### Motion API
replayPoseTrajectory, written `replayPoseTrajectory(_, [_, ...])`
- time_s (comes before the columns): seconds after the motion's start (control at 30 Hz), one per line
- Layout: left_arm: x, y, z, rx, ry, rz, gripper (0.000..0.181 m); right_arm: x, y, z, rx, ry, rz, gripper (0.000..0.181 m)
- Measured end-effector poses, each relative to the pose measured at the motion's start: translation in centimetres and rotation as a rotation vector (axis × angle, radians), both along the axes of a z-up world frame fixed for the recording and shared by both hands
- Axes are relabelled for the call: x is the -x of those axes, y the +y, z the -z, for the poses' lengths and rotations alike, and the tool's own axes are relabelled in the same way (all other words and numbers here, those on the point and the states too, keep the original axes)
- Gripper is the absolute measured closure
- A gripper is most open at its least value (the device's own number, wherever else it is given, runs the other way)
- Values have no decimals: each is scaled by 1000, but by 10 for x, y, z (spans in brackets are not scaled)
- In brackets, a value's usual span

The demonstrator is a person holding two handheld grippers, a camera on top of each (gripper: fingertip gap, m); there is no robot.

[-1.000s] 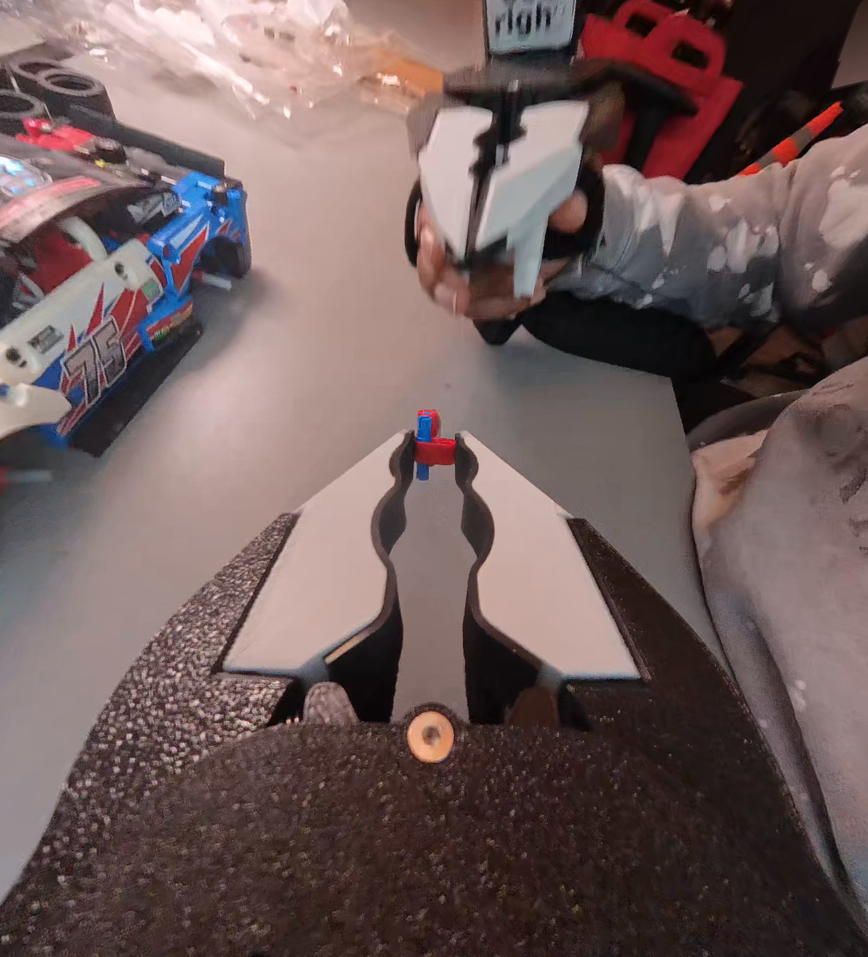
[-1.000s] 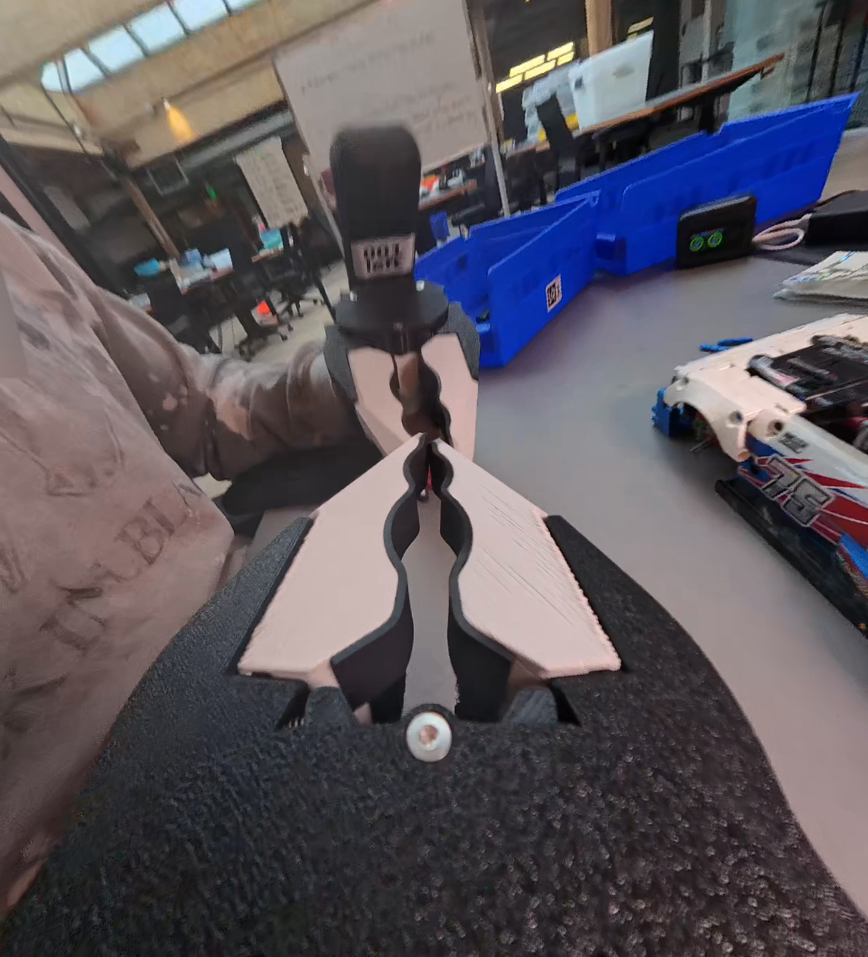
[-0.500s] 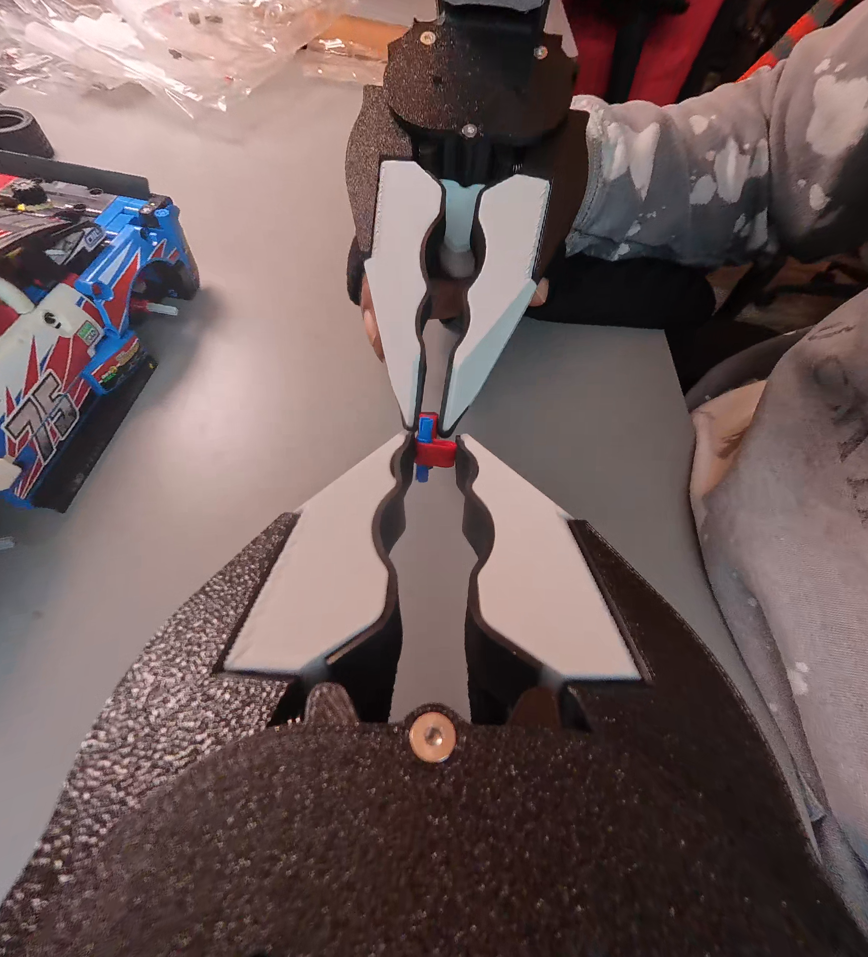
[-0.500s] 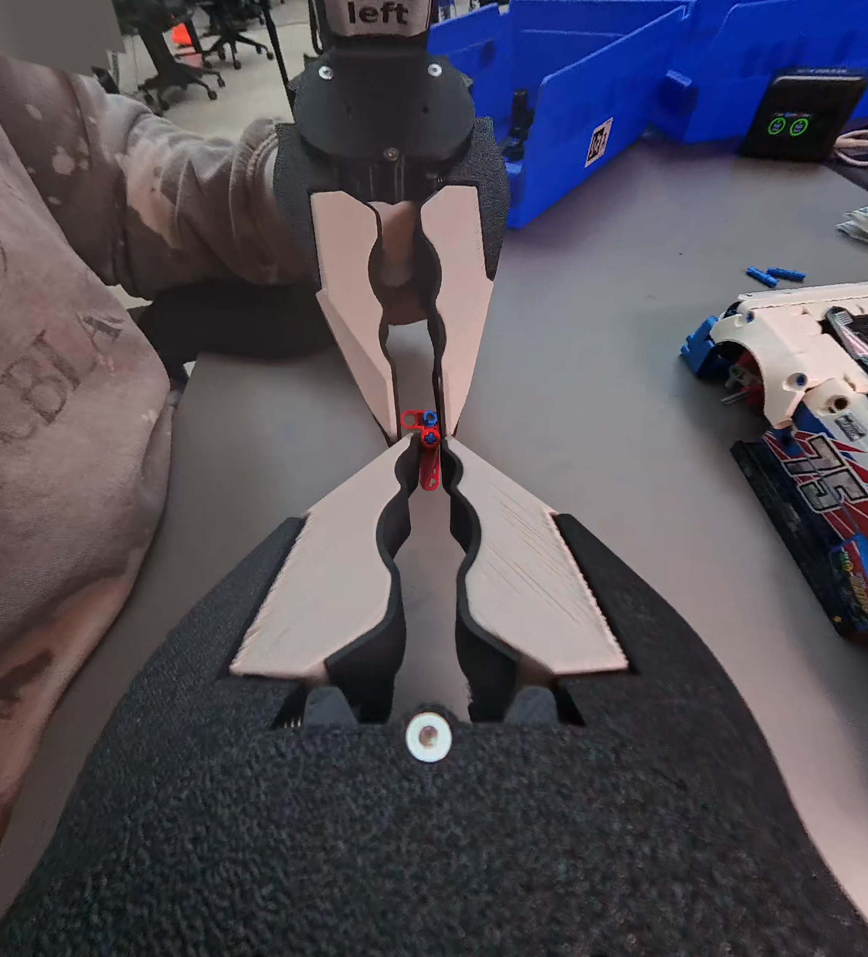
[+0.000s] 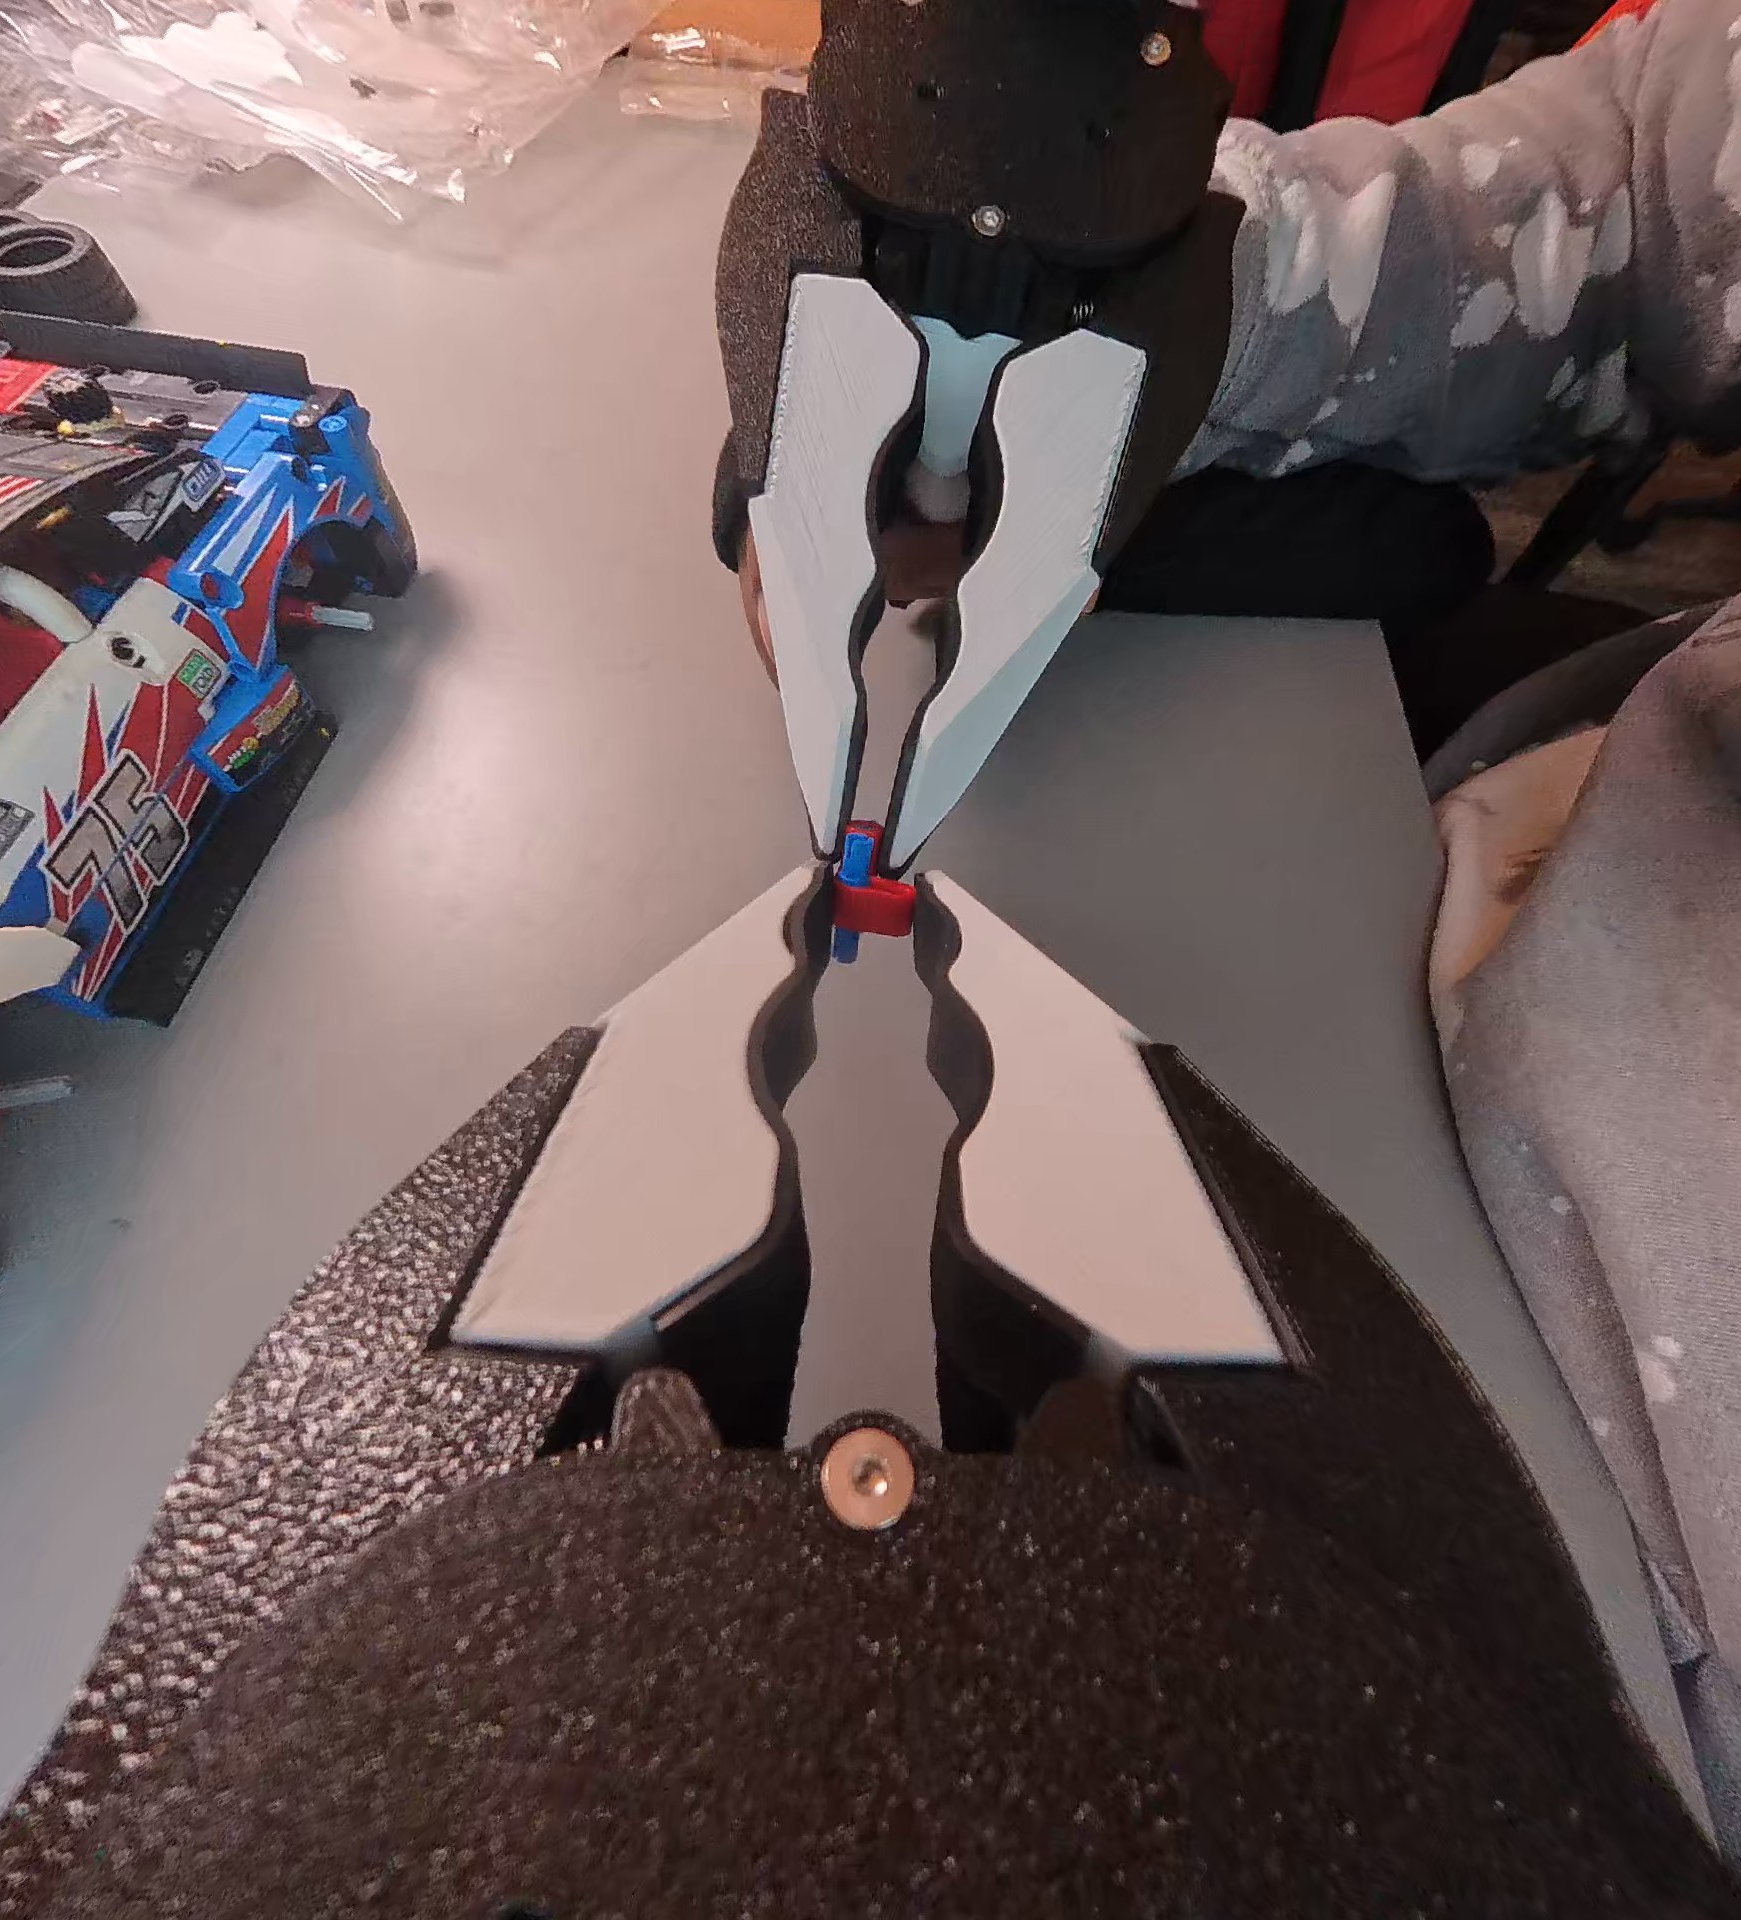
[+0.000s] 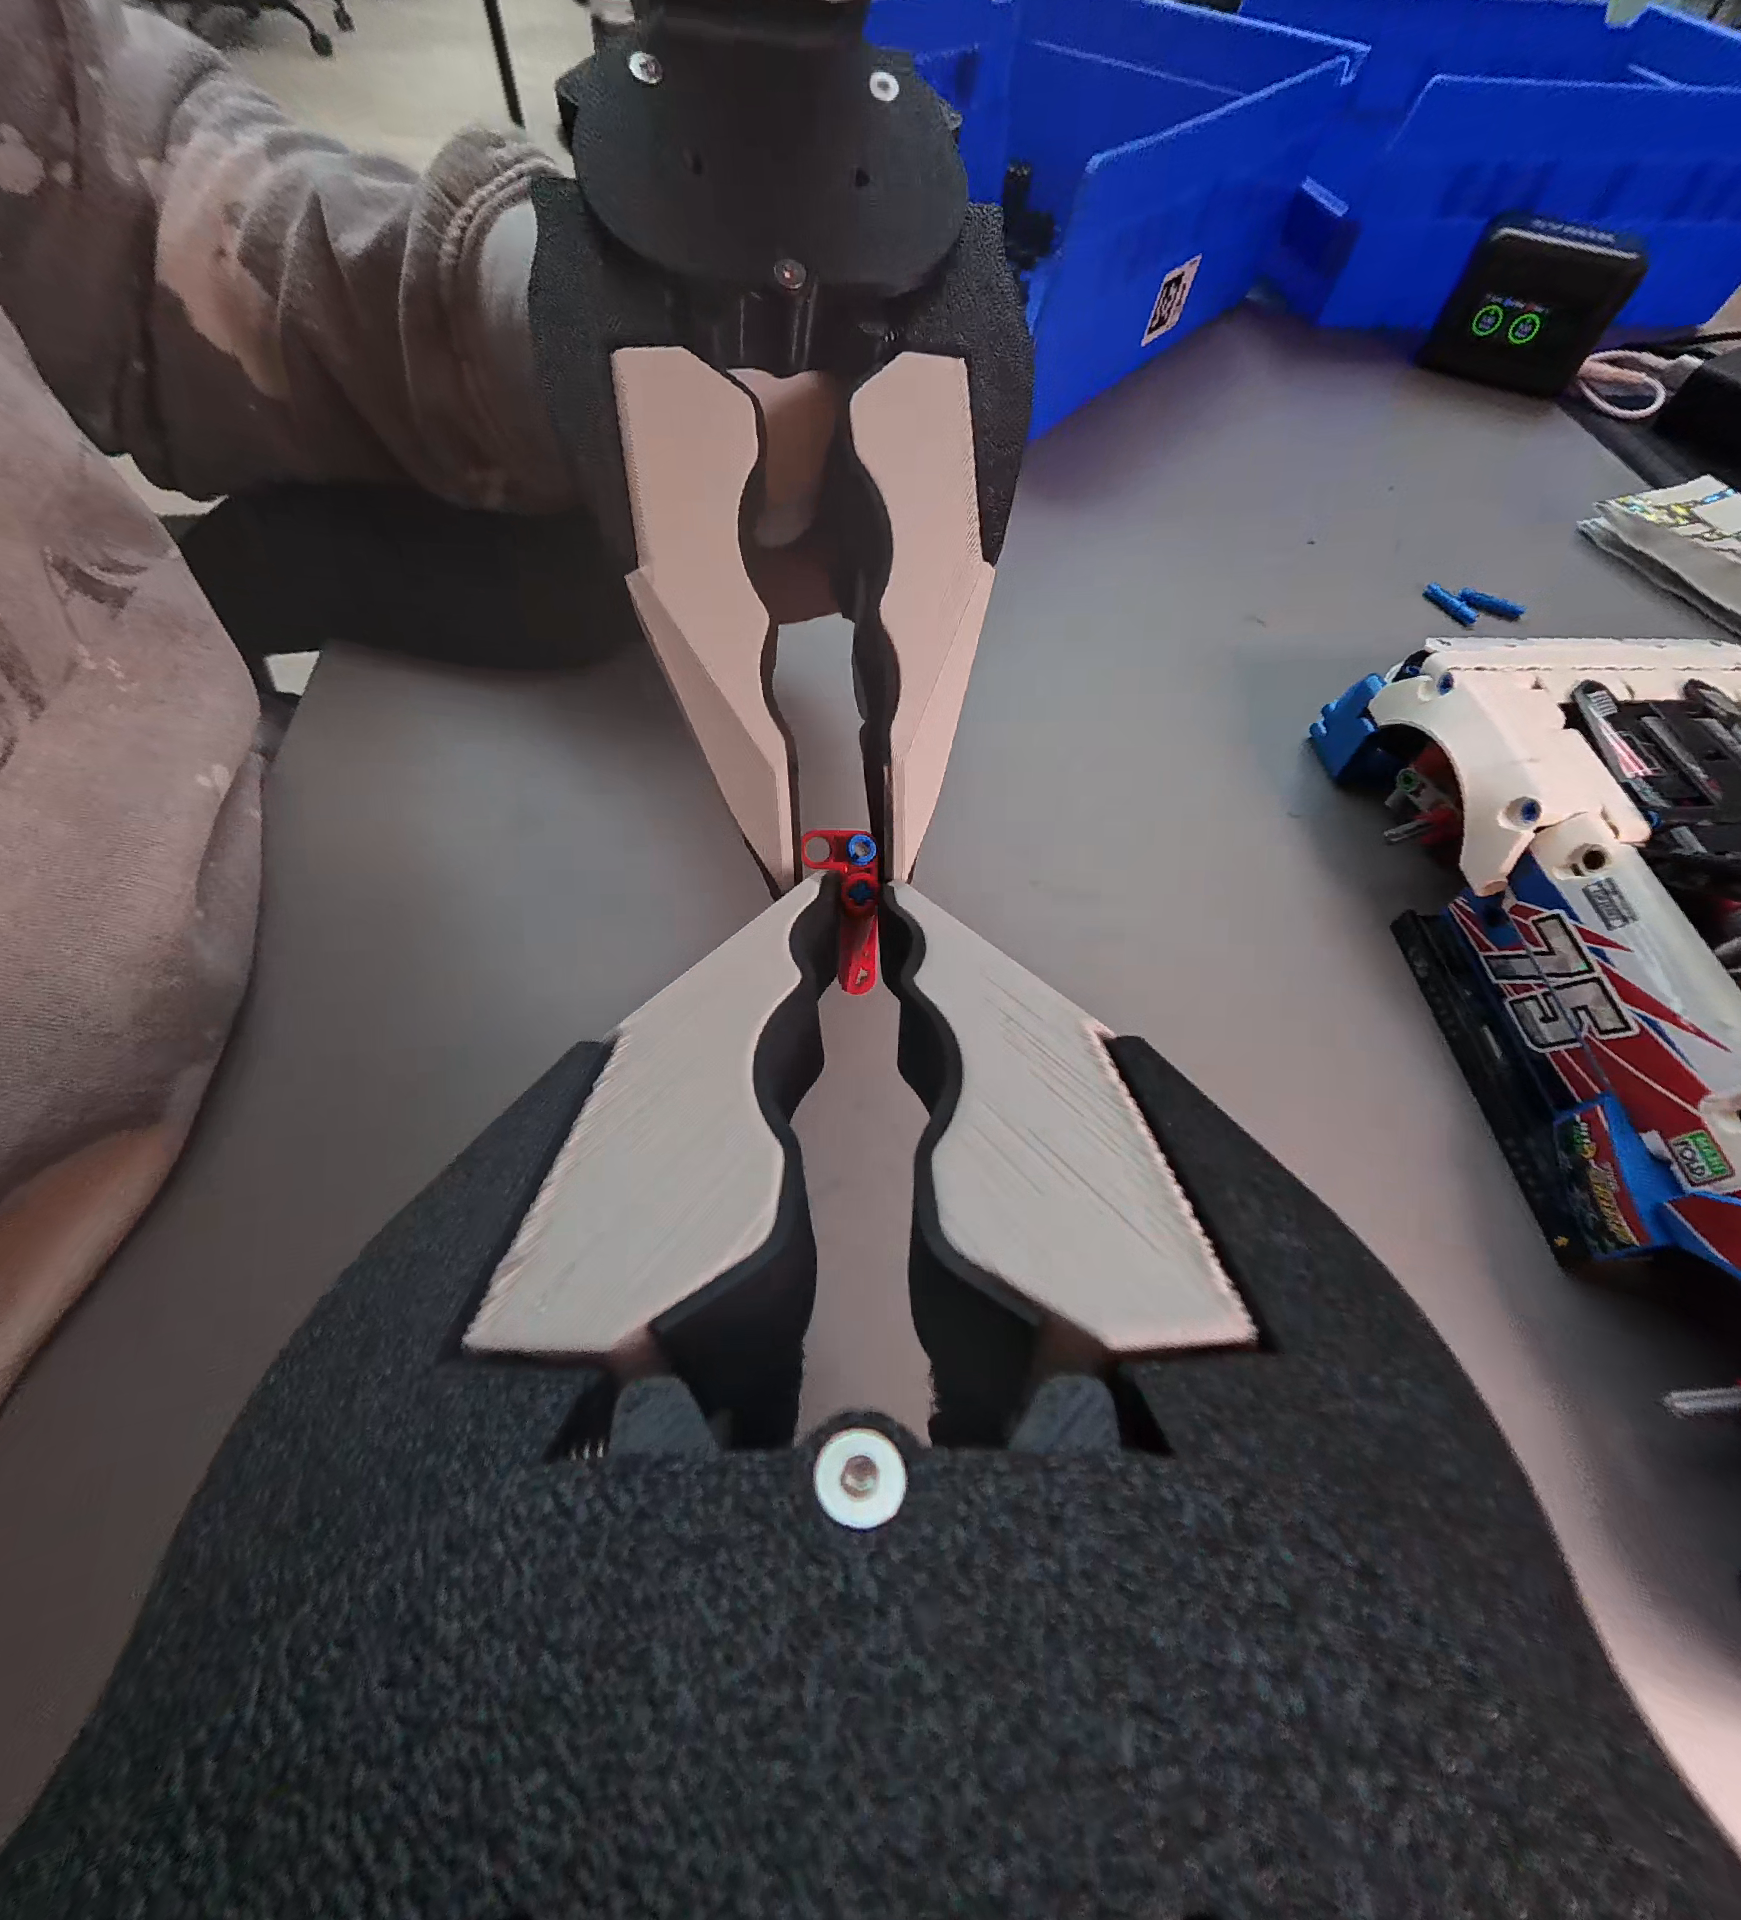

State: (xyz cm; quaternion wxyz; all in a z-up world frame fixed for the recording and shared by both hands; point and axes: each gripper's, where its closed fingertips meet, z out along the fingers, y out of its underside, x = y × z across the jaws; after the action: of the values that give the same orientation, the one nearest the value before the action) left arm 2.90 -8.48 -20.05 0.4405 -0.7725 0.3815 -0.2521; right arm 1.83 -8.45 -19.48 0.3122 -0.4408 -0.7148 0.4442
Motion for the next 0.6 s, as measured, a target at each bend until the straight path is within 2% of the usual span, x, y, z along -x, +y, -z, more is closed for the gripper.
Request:
replayPoseTrajectory(0.2, [-1,-1,6,24,10,-4,168,-3,0,2,45,-13,-44,178])
replayPoseTrajectory(0.23, [4,1,15,36,67,-27,168,-3,1,1,59,-5,-38,177])
replayPoseTrajectory(0.27, [18,2,36,39,197,-40,168,-5,2,-19,136,67,-43,178])
replayPoseTrajectory(0.3, [20,0,42,47,189,-30,168,-8,10,-37,179,114,-27,178])
replayPoseTrajectory(0.37, [20,7,22,29,99,-86,168,-9,27,-35,50,120,51,177])
replayPoseTrajectory(0.43, [17,15,7,-13,67,-86,168,-9,25,-28,90,109,60,177])
replayPoseTrajectory(0.5, [14,16,7,1,46,-80,167,-9,25,-29,128,115,50,176])
replayPoseTrajectory(0.6, [16,16,19,75,20,-96,167,-10,26,-37,204,145,29,176])
